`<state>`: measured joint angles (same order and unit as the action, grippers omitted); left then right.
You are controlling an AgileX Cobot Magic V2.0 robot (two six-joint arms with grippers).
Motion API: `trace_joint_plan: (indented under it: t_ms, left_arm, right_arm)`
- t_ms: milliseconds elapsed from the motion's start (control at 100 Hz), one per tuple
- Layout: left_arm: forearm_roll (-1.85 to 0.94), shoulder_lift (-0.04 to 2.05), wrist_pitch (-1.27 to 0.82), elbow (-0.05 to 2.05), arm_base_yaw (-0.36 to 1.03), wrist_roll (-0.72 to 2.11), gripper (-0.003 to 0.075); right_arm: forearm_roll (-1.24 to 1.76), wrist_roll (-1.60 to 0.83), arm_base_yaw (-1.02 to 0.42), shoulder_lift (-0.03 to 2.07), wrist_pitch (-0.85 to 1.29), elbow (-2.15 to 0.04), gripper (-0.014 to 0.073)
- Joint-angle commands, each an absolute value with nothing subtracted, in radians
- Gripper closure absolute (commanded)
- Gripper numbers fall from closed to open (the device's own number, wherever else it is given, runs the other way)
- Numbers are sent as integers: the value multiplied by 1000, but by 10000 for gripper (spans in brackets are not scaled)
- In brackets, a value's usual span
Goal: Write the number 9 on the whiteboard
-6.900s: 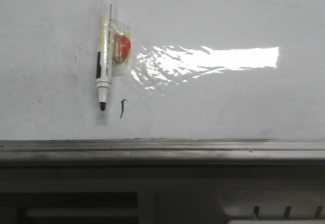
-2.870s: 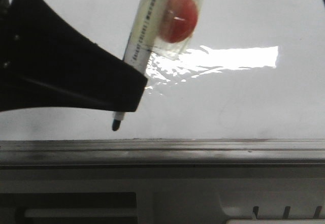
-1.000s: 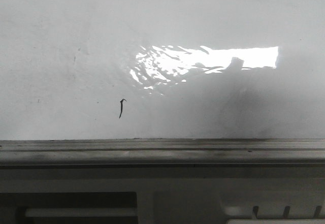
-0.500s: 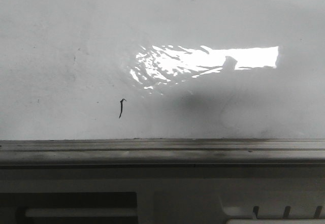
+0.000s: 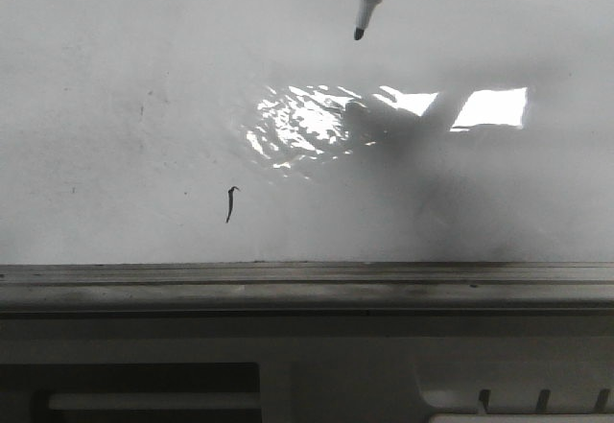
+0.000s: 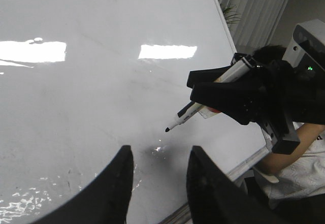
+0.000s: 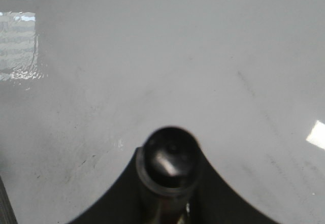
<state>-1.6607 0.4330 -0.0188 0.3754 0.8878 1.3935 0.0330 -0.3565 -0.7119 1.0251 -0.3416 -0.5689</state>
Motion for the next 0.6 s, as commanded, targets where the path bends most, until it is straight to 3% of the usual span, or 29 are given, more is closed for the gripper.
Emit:
trace_joint_plan:
  t_ms: [0,230,590]
  left_arm:
    - [-1668,438,-30,394,890,1386,498]
    - [-1668,438,-32,392,890,1386,498]
    - [-1668,438,-32,392,890,1386,498]
  right_arm:
    - [49,-355,-691,1045,-459,-594,643]
    - [98,-376,-636,1111,-552,-594,643]
    - [110,-346,-679,1193,-561,-594,671]
